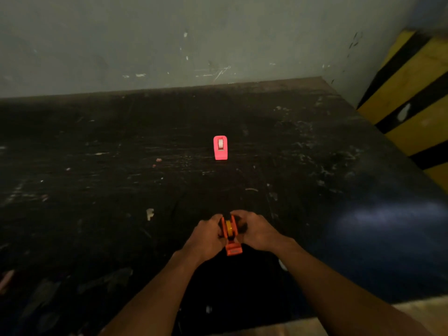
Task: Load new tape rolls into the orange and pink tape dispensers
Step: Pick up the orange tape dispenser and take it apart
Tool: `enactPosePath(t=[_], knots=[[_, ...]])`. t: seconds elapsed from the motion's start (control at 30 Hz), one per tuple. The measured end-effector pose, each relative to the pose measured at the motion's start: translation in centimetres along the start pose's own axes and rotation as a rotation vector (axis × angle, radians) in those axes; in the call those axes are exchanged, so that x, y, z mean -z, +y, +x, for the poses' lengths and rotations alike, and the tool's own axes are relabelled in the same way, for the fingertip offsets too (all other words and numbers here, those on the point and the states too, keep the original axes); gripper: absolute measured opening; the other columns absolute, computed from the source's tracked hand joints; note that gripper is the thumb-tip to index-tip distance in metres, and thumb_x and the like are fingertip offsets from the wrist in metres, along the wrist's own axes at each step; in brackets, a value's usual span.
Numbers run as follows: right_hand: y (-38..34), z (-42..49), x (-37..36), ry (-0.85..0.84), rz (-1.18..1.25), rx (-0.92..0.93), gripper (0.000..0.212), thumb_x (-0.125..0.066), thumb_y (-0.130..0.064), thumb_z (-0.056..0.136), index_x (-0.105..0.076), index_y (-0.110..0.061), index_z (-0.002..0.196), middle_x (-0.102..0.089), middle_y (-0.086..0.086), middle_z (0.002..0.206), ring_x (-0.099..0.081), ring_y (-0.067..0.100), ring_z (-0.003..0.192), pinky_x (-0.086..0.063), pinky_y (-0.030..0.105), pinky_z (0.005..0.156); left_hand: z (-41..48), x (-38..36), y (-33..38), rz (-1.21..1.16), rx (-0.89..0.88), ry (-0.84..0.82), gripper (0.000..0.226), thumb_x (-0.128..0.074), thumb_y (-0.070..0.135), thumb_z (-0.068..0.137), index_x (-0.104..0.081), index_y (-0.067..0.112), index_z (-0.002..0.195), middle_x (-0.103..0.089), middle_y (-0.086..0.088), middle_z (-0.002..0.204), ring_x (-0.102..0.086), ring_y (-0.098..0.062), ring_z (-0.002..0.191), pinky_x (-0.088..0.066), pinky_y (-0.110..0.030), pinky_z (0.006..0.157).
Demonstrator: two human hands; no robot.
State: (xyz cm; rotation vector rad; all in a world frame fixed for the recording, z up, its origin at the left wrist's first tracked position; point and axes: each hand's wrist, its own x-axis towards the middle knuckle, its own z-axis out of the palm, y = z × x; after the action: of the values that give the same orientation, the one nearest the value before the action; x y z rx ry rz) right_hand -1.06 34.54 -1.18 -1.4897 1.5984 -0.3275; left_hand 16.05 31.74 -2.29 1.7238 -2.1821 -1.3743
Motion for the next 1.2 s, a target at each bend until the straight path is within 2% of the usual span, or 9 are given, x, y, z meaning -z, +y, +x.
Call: enactPosePath(t=[0.07,0.2,0.4,0.53,0.7,0.87,1.07,1.13,1.2], knots=[[-0.1,-1.7,-1.8,0.014,-0.025,-0.026,0.068,-0.071,-0.009,0.079,-0.045,-0.025,0.14,-0.067,-0.002,0.118,-0.063,0.008,0.107,-0.048,0.02,0.088,-1.8,-1.2,-1.3,-0.019,0.006,-0.017,0.053,-0.071,0.032,0.078,-0.052,0.031,0.127,-0.071,0.004,0.105,-0.069,-0.013,0.098,-0.056,-0.041,0.095],[0.4,-4.6,-5.1,0.059,-0.094,-0.05,0.071,-0.07,-0.008,0.078,-0.043,-0.022,0.143,-0.066,0.003,0.124,-0.062,0.014,0.114,-0.047,0.024,0.097,-4.4,-3.7,-3.2,0.019,0.004,0.006,0.065,-0.068,0.04,0.07,-0.049,0.029,0.131,-0.073,-0.001,0.106,-0.07,-0.019,0.1,-0.056,-0.041,0.094],[1.7,-6.3,-7.2,0.126,-0.069,-0.05,0.071,-0.065,-0.006,0.083,-0.038,-0.02,0.147,-0.068,0.007,0.12,-0.064,0.018,0.11,-0.048,0.024,0.094,-5.1,-6.4,-4.5,0.07,0.021,0.066,0.075,-0.064,0.026,0.08,-0.03,0.031,0.147,-0.07,-0.006,0.115,-0.068,-0.022,0.107,-0.054,-0.042,0.097],[1.6,-6.1,-6.8,0.074,-0.064,-0.011,0.068,-0.061,-0.003,0.086,-0.036,-0.022,0.146,-0.065,0.006,0.121,-0.062,0.015,0.109,-0.048,0.024,0.093,-5.2,-6.4,-4.2,0.024,0.011,0.065,0.085,-0.062,0.022,0.081,-0.018,0.033,0.153,-0.067,-0.006,0.123,-0.064,-0.02,0.114,-0.05,-0.04,0.103],[2.2,-5.2,-6.8,0.041,-0.097,-0.05,0.073,-0.061,-0.011,0.086,-0.028,-0.029,0.149,-0.062,0.005,0.127,-0.061,0.017,0.114,-0.049,0.037,0.101,-5.0,-6.1,-4.0,0.039,-0.034,0.024,0.079,-0.059,0.02,0.084,-0.02,0.028,0.153,-0.06,-0.006,0.132,-0.06,-0.018,0.119,-0.048,-0.039,0.105],[2.1,-4.6,-7.0,0.034,-0.161,-0.073,0.077,-0.065,-0.016,0.082,-0.027,-0.031,0.147,-0.066,0.011,0.119,-0.064,0.025,0.109,-0.05,0.039,0.099,-4.9,-4.8,-5.1,0.082,-0.022,0.033,0.073,-0.067,0.029,0.075,-0.036,0.027,0.142,-0.073,0.001,0.107,-0.07,-0.013,0.099,-0.057,-0.035,0.091],[2.1,-4.3,-7.1,0.038,-0.201,-0.107,0.079,-0.069,-0.017,0.081,-0.027,-0.036,0.146,-0.067,0.014,0.114,-0.064,0.028,0.107,-0.05,0.036,0.096,-6.2,-0.8,-9.4,-0.046,0.121,0.107,0.073,-0.073,0.014,0.075,-0.043,0.024,0.14,-0.073,0.002,0.086,-0.069,-0.008,0.079,-0.054,-0.024,0.075],[2.0,-4.3,-7.2,0.041,-0.202,-0.123,0.08,-0.069,-0.017,0.083,-0.025,-0.037,0.147,-0.066,0.013,0.117,-0.064,0.027,0.108,-0.05,0.038,0.097,-6.7,0.2,-10.6,-0.062,0.174,0.114,0.075,-0.07,0.009,0.077,-0.041,0.02,0.145,-0.072,0.0,0.093,-0.067,-0.009,0.08,-0.052,-0.021,0.071],[1.9,-4.3,-7.1,0.038,-0.202,-0.129,0.08,-0.068,-0.017,0.084,-0.025,-0.038,0.147,-0.065,0.012,0.119,-0.064,0.025,0.108,-0.051,0.039,0.098,-7.3,0.8,-11.2,0.007,0.251,0.109,0.086,-0.072,0.013,0.077,-0.031,0.02,0.152,-0.064,-0.009,0.12,-0.065,-0.018,0.102,-0.055,-0.03,0.087]])
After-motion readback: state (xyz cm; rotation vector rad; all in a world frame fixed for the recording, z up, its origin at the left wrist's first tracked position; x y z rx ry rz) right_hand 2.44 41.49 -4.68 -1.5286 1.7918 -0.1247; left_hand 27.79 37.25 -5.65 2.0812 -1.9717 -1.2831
